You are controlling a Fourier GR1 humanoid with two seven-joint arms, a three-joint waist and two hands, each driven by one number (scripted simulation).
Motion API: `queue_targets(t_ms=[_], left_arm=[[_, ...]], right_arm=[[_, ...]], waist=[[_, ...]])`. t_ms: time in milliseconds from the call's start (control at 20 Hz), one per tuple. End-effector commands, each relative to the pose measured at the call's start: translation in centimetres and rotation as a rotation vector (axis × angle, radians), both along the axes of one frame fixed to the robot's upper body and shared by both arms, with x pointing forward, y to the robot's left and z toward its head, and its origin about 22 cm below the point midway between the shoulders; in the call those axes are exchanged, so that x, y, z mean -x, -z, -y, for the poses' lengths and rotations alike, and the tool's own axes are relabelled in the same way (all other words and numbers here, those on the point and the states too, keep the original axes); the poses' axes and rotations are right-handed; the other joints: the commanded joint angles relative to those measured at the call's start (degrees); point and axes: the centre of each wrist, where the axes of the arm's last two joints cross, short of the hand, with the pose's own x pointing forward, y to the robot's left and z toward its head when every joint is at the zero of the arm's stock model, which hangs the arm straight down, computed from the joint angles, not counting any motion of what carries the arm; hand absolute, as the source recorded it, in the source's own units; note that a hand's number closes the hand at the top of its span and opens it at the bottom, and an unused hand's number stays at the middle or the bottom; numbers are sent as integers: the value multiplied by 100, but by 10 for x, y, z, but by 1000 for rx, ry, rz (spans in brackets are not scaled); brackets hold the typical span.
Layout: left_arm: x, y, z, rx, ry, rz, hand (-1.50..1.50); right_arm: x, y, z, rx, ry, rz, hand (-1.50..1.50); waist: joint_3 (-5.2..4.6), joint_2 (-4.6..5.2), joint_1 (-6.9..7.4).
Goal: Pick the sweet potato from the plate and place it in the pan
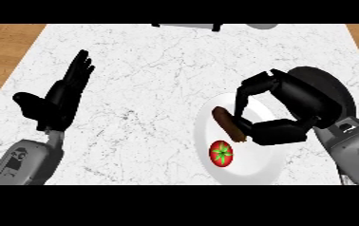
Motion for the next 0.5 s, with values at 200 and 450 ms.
queue_targets(t_ms=[200,450], left_arm=[[5,0,-1,92,-70,-101,0],[12,-12,-1,95,-77,-96,0]], right_arm=[[-33,-37,30,349,-222,271,-150],[-42,-61,-9,501,-362,432,-150]], waist=[[40,-9,-326],[33,-39,-298]])
